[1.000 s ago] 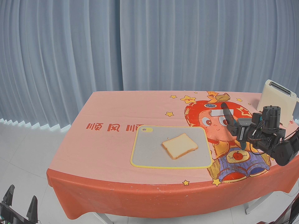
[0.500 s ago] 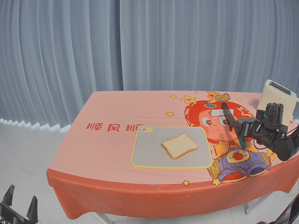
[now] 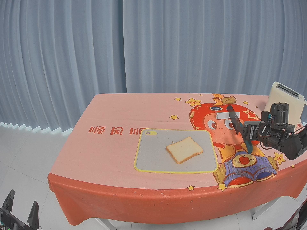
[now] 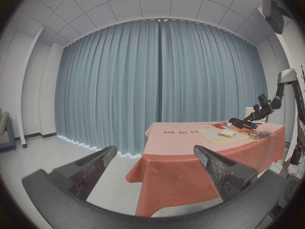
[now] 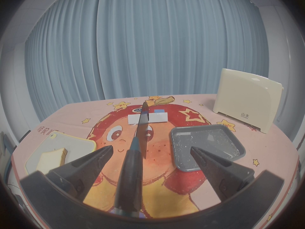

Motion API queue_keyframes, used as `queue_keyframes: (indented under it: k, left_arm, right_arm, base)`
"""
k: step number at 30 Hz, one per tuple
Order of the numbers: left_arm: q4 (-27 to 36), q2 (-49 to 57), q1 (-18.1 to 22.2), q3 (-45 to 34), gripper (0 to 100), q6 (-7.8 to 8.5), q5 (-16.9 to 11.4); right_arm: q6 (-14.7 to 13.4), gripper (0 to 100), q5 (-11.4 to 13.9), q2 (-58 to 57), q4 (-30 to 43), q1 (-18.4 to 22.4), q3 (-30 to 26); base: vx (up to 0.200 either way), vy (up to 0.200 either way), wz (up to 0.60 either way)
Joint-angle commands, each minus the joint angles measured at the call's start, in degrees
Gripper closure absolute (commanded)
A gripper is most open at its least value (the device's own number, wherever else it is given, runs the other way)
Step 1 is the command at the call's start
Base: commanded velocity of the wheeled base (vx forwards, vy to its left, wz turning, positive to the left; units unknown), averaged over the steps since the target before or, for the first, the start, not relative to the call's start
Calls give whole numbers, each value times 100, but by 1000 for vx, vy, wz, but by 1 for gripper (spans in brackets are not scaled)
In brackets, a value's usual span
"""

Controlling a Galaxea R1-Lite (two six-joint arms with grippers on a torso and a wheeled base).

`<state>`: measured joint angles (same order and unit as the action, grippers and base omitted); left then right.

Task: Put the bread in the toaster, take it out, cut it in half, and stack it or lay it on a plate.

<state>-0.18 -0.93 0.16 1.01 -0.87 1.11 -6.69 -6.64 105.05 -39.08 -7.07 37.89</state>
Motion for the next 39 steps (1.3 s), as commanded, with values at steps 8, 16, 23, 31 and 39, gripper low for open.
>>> queue_keyframes:
  k: [8,16,23,31,39]
  left_arm:
    - [1,31,2,-101,0,-1,3]
    - [1,31,2,-101,0,-1,3]
    - [1,31,2,-101,0,-1,3]
    - [1,31,2,-101,0,-1,3]
    - [1,31,2,-101,0,-1,3]
  right_arm:
    - [36,0,-4,-10,32,-22,-1]
    - [36,0,-4,69,24,-137,-45]
    - [28,0,-48,86,32,-374,-36]
    - [28,0,-91,218,24,-374,-27]
    - [19,100,-91,218,-20,-383,-18]
  base:
    - [0,0,0]
    - [0,0,0]
    - [0,0,0]
    - [0,0,0]
    - [0,0,0]
